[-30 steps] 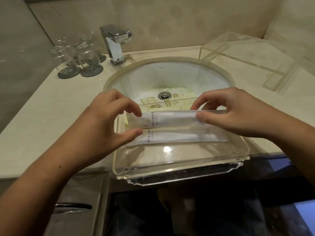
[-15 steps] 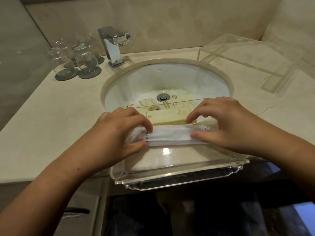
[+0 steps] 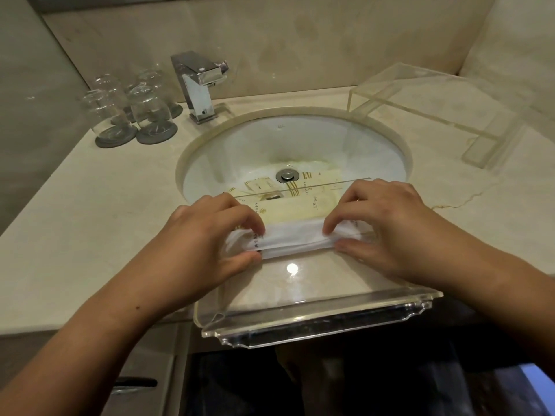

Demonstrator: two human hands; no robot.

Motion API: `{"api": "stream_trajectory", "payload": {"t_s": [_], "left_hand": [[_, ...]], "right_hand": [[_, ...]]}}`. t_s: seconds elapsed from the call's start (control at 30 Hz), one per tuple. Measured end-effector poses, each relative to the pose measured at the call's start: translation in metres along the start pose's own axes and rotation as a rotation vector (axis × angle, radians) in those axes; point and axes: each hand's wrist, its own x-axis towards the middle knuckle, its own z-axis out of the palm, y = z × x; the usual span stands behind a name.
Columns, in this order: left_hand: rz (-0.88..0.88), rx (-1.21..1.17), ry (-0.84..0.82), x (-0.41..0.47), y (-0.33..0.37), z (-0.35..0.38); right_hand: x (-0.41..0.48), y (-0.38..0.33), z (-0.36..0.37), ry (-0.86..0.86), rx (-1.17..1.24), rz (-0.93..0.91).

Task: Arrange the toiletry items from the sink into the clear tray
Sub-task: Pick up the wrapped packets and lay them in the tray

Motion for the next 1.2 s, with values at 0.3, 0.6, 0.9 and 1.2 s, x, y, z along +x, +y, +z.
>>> {"api": "stream_trajectory", "payload": {"t_s": [0.3,0.6,0.9,1.2], "left_hand": [[0.009,0.004,0.015,-0.001,-0.002,-0.001],[0.031,-0.087,0.085,0.002,-0.001,-0.007],[-0.021,-0.143,0.162,0.031,-0.022,-0.023],[-0.112,-0.171,0.170,0.080,-0.069,-0.018]], "right_hand": [[-0.001,0.000,-0.001,-0.011,0.037,-0.001],[0.004,-0.004,-0.014,0.030,0.122,-0.031],[0.043,0.001,-0.028,0.095,0.168,-0.054],[0.103,0.036,-0.031,-0.010,0.153,0.014]]}}
